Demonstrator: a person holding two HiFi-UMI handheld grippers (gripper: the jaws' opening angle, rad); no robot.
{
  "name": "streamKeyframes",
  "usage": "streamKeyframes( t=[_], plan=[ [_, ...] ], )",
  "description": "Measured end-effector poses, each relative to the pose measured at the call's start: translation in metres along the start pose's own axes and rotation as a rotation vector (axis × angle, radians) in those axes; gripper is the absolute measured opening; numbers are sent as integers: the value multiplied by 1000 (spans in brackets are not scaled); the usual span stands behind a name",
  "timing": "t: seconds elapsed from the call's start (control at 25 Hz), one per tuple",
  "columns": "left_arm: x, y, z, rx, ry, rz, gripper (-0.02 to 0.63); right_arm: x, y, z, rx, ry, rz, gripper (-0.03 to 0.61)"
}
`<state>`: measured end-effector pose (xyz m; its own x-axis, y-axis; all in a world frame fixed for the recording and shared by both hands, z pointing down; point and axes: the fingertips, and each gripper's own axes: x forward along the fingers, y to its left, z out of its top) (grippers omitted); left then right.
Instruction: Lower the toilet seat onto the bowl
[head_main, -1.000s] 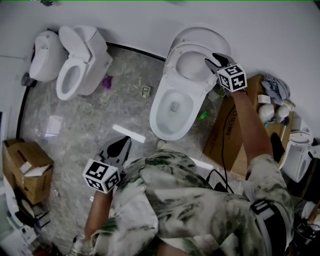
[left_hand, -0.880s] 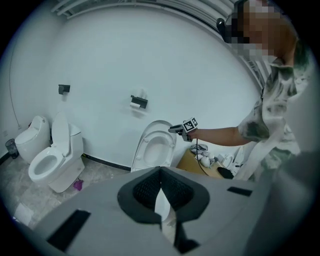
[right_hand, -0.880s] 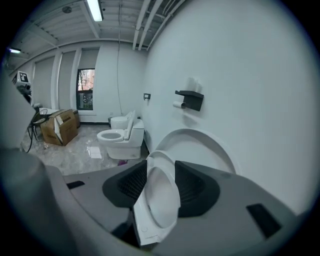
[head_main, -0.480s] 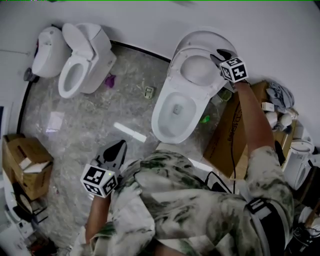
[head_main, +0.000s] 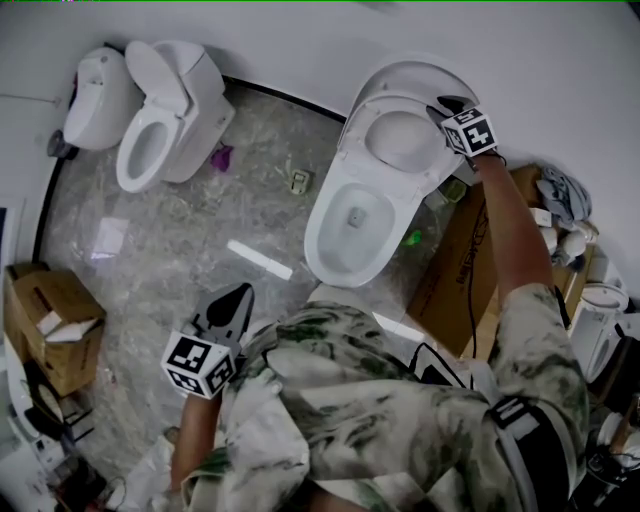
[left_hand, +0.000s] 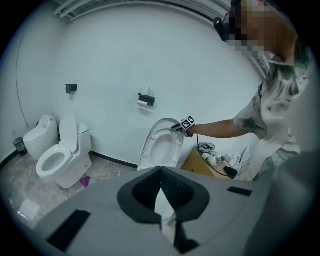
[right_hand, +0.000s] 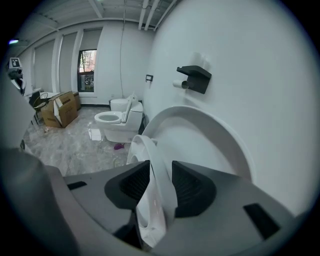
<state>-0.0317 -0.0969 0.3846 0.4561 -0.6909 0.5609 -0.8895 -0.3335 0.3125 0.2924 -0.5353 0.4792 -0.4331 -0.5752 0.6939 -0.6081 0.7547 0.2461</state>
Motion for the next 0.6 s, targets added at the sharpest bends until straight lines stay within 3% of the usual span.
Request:
streamKeyframes(
  t=[0.6],
  plan=[
    [7,0,1,-13,-7,-20,23,4,2,-3,-14,22,-2,133]
  ],
)
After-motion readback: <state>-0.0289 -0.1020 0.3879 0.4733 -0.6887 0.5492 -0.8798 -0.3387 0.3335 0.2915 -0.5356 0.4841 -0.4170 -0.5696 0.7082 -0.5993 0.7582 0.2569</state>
